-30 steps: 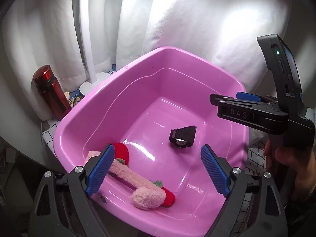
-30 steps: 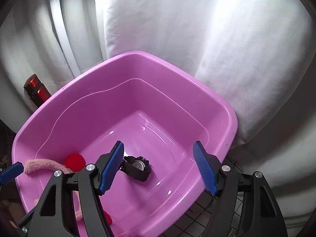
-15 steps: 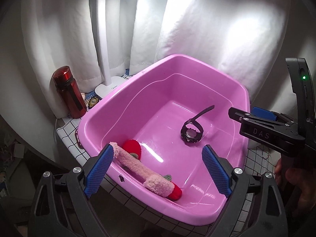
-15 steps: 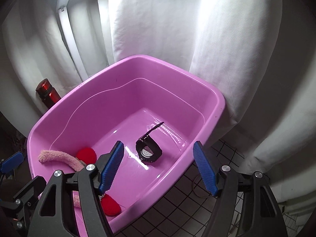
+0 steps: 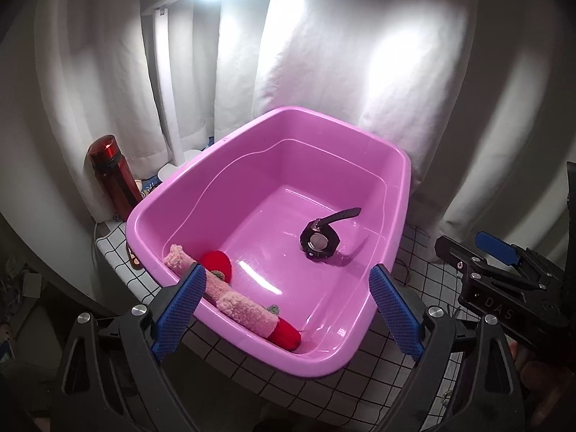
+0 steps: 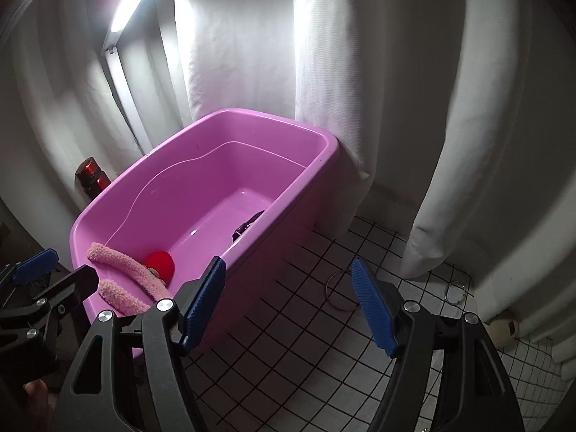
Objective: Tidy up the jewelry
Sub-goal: 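Move both tools back over the table toward the remaining jewelry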
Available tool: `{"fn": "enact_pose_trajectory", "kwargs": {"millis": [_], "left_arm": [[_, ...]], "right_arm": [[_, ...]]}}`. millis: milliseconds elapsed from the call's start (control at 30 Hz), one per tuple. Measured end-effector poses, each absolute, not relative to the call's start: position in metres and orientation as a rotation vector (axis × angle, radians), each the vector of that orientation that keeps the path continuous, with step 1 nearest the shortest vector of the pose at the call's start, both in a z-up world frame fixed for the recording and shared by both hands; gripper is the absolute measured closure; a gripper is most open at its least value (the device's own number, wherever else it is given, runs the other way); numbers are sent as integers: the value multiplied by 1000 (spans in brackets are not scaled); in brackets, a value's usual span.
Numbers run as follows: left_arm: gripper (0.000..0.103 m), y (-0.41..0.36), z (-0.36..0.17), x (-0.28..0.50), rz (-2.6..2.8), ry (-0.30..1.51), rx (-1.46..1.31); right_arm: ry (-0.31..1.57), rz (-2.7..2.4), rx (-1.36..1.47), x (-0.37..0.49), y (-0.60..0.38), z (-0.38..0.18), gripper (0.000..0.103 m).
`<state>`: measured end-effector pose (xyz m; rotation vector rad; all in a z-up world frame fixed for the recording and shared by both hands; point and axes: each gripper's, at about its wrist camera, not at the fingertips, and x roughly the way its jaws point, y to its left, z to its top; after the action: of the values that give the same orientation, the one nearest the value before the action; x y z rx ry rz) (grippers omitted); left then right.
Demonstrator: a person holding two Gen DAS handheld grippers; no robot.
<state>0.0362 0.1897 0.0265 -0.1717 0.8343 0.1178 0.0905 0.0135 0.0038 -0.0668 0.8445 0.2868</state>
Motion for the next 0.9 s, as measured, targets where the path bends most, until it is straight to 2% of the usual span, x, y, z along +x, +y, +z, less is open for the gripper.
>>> {"fn": "enact_pose_trajectory", "kwargs": {"millis": [400,900], "left_arm": [[12,103,7,29,-43,881,-104],[11,-2,-78,26,-197,1078,26]], "right_arm": [[907,53,78,-5,-125,-32,34],[1010,-229,246,-80,-255,-93,34]]}}
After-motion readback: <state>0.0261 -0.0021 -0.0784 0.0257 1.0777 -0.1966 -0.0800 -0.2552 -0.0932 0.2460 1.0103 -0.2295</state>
